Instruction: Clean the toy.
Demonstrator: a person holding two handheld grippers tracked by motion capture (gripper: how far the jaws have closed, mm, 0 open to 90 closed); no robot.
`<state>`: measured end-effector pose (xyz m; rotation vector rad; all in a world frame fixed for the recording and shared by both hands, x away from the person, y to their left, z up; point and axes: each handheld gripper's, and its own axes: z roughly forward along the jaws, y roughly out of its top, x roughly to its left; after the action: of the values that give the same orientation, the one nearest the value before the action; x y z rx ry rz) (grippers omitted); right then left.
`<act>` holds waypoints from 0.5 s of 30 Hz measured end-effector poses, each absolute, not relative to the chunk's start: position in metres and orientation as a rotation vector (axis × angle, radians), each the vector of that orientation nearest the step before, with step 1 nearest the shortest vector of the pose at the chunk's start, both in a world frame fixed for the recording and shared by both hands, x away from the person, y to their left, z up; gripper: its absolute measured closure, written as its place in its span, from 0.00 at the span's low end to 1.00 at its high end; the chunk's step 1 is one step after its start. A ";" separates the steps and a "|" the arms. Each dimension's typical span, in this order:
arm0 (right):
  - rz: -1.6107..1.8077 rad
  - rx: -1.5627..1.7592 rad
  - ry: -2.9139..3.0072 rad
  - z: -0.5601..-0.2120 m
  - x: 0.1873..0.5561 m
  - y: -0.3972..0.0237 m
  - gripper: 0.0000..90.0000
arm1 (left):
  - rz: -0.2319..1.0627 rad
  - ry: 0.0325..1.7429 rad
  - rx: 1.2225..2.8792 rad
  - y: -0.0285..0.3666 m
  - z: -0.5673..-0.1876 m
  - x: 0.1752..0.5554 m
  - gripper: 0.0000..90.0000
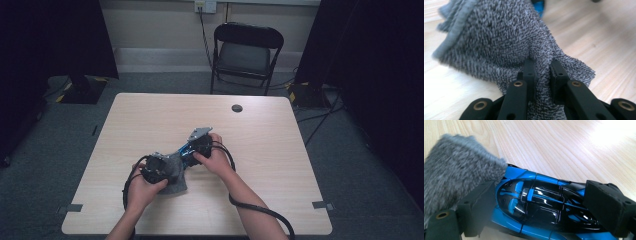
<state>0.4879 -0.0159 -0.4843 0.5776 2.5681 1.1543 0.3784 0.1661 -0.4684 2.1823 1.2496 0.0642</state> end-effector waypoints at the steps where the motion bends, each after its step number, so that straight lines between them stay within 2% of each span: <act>1: 1.155 0.578 2.566 -0.484 0.488 -0.016 0.12 | 0.052 1.246 2.182 0.163 -0.468 0.377 0.87; 15: 1.135 0.586 2.578 -0.483 0.488 -0.014 0.12 | 0.010 1.177 2.173 0.148 -0.469 0.364 0.87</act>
<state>0.4881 -0.0141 -0.4828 0.5857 2.5785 1.1351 0.3638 0.1484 -0.4686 2.1727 1.1771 0.0096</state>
